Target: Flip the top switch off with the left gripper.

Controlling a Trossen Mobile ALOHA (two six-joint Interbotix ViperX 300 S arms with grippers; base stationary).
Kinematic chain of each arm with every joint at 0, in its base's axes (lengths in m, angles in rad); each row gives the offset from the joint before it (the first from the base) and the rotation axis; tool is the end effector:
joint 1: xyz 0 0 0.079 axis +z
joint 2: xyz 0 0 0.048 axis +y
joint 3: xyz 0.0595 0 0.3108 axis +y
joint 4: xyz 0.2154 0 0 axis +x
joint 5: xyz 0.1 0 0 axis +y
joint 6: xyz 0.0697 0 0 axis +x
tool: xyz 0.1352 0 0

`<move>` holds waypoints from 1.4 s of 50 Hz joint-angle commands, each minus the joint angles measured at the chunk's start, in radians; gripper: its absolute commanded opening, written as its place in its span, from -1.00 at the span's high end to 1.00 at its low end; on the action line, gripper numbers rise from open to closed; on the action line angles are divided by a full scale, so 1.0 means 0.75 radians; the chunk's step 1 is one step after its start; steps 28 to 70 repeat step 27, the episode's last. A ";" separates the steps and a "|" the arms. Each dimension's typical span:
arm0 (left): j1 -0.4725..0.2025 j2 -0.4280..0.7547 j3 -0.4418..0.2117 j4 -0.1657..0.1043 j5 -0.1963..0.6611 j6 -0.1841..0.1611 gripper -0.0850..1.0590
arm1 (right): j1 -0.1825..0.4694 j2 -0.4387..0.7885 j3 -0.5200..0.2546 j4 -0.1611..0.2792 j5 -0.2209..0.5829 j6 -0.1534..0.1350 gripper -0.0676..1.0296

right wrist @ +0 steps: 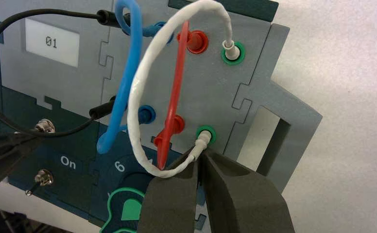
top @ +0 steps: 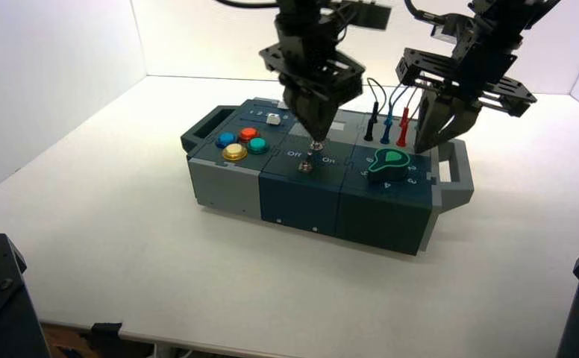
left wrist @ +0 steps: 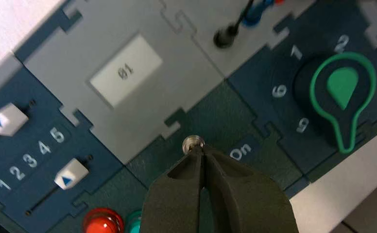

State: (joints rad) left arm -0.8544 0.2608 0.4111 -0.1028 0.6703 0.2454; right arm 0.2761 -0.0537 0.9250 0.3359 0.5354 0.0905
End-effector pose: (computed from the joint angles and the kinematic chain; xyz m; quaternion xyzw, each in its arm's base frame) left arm 0.2734 -0.3339 0.0166 0.2961 0.5424 -0.3934 0.6807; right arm 0.2636 0.1105 0.0008 0.1093 0.6570 0.0461 0.7445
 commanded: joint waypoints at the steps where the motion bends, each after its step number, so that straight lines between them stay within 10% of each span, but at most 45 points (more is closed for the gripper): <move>1: -0.055 -0.096 -0.063 -0.020 -0.012 -0.008 0.91 | -0.010 0.018 0.012 -0.010 0.000 -0.010 0.92; 19: -0.149 -0.149 -0.106 -0.039 -0.004 -0.102 0.91 | -0.004 -0.031 -0.029 -0.010 0.008 -0.057 0.92; 70: -0.149 -0.139 -0.094 -0.033 -0.006 -0.102 0.91 | 0.006 -0.014 -0.065 -0.012 0.018 -0.080 0.92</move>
